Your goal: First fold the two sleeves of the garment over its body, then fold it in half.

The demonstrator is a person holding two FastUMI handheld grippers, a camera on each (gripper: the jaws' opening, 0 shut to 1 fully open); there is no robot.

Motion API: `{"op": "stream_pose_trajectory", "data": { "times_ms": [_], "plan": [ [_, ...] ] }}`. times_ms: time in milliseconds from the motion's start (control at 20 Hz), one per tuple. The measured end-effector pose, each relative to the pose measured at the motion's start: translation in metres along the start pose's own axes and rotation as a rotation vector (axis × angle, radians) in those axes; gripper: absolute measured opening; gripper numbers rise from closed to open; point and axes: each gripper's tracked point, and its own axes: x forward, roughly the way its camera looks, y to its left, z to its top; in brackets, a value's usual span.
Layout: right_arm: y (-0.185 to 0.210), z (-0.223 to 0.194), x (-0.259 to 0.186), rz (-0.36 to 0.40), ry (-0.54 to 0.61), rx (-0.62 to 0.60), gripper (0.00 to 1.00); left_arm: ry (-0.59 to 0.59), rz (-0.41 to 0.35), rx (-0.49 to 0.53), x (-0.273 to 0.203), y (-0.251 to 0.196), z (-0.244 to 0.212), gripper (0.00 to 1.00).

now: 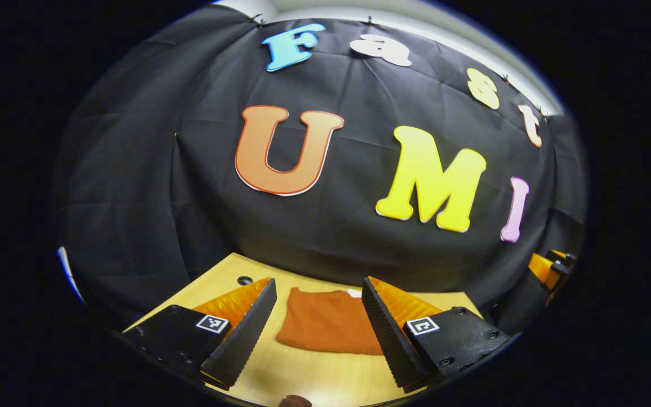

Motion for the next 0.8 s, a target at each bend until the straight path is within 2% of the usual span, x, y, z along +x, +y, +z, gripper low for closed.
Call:
{"op": "stream_pose_trajectory", "data": {
  "times_ms": [150, 250, 350, 400, 450, 600, 650, 700, 800],
  "plan": [
    [0.02, -0.013, -0.033, 0.026, 0.007, 0.069, 0.95, -0.056, 0.003, 0.027, -0.028, -0.011, 0.005, 0.98],
    [0.033, -0.016, -0.042, 0.046, 0.002, 0.049, 0.93, -0.068, -0.019, 0.084, -0.034, -0.025, -0.003, 0.97],
    [0.046, -0.013, -0.044, 0.068, -0.014, 0.029, 0.95, -0.086, -0.014, 0.144, -0.037, -0.03, -0.001, 0.97],
    [0.051, -0.012, -0.044, 0.076, -0.023, 0.027, 0.93, -0.099, -0.011, 0.153, -0.039, -0.032, 0.002, 0.98],
    [0.056, -0.01, -0.044, 0.081, -0.027, 0.03, 0.95, -0.113, -0.015, 0.15, -0.041, -0.034, 0.005, 0.98],
    [0.064, -0.011, -0.045, 0.073, -0.025, 0.012, 0.95, -0.152, -0.03, 0.131, -0.047, -0.039, 0.012, 0.97],
    [0.065, -0.011, -0.047, 0.067, -0.023, -0.006, 0.93, -0.161, -0.032, 0.131, -0.05, -0.04, 0.014, 1.0],
    [0.069, -0.011, -0.049, 0.077, -0.026, -0.013, 0.93, -0.166, -0.036, 0.13, -0.051, -0.042, 0.014, 0.97],
    [0.081, -0.01, -0.052, 0.128, -0.031, 0.006, 0.96, -0.169, -0.035, 0.131, -0.052, -0.042, 0.014, 0.98]
  ]
}}
